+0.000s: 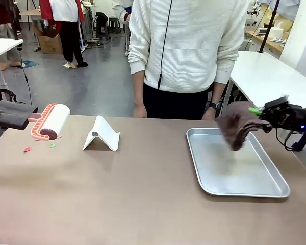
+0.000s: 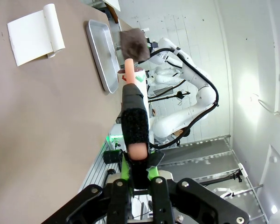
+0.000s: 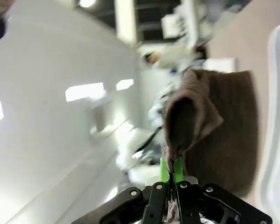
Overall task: Clean the surface of the table.
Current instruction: If a person points to the right, clean the right side of the table with your right hand, and if they point to the left, clean the left side with your left hand.
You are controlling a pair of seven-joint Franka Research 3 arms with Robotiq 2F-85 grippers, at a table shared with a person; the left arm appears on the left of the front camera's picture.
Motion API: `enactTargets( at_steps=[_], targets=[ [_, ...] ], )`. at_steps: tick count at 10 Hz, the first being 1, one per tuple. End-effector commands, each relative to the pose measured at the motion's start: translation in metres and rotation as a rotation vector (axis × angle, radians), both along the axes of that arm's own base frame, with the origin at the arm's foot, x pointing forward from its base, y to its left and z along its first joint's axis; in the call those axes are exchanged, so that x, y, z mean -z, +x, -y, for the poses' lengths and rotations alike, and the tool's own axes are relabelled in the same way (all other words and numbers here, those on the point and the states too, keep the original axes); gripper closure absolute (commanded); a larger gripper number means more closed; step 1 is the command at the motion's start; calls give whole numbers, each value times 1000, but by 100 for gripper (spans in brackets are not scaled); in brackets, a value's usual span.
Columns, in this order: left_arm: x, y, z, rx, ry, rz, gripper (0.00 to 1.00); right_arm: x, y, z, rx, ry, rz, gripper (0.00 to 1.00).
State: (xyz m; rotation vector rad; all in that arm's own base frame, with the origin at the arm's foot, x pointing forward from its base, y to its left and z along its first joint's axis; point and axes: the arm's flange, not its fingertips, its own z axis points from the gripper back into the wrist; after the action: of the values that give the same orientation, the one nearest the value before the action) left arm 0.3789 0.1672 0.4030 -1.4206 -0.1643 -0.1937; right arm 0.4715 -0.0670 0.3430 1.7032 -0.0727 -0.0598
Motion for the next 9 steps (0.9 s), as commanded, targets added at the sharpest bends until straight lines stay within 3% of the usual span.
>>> enactTargets(
  at_steps=[1,2,4,7,8,9],
  targets=[
    [-2,-4,0,10,-9,20,100,-18,-11,25,-105,231,-3,97],
    [-2,-4,0,10,-9,20,100,-30,-25,37,-147,305,0,97],
    [-2,-4,0,10,-9,20,100,-40,-48,69,-132,297,40,97],
    [-2,-4,0,10,-9,20,100,-29,-77,128,-27,280,76,97],
    [-2,-4,0,10,-9,20,100,-20,-76,132,29,252,65,97],
    [-2,-4,0,10,-9,20,100,-15,-75,130,11,230,62,97]
  ],
)
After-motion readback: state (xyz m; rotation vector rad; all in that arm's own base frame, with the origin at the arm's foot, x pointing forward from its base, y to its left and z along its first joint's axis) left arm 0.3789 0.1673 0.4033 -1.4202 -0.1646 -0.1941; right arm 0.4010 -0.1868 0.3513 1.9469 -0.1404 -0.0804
